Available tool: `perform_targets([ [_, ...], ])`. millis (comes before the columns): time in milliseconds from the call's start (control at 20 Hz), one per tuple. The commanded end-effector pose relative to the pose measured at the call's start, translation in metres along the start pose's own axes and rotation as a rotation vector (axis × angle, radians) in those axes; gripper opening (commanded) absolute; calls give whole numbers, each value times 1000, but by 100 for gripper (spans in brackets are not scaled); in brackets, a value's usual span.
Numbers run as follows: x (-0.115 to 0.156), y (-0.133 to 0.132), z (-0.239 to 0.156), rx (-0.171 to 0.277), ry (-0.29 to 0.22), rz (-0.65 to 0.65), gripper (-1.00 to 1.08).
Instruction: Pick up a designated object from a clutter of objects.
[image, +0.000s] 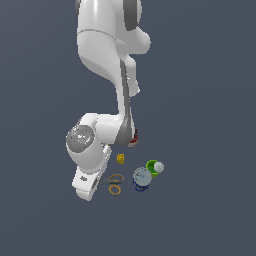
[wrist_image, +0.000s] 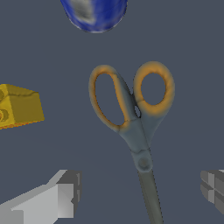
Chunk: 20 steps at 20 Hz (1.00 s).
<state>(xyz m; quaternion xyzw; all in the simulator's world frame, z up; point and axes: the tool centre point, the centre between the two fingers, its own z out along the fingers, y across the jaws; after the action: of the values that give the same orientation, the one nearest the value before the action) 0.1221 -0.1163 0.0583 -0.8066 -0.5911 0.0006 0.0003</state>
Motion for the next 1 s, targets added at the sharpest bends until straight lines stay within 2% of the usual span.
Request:
perform_targets([
  [0,0,0,0,0,0,0,100],
  [600,0,-1,46,-1,0,-5,100],
  [850,0,0,50,-1,0,-5,100],
  [900,0,0,50,-1,0,-5,-100],
  [950,0,0,50,-1,0,-5,-100],
])
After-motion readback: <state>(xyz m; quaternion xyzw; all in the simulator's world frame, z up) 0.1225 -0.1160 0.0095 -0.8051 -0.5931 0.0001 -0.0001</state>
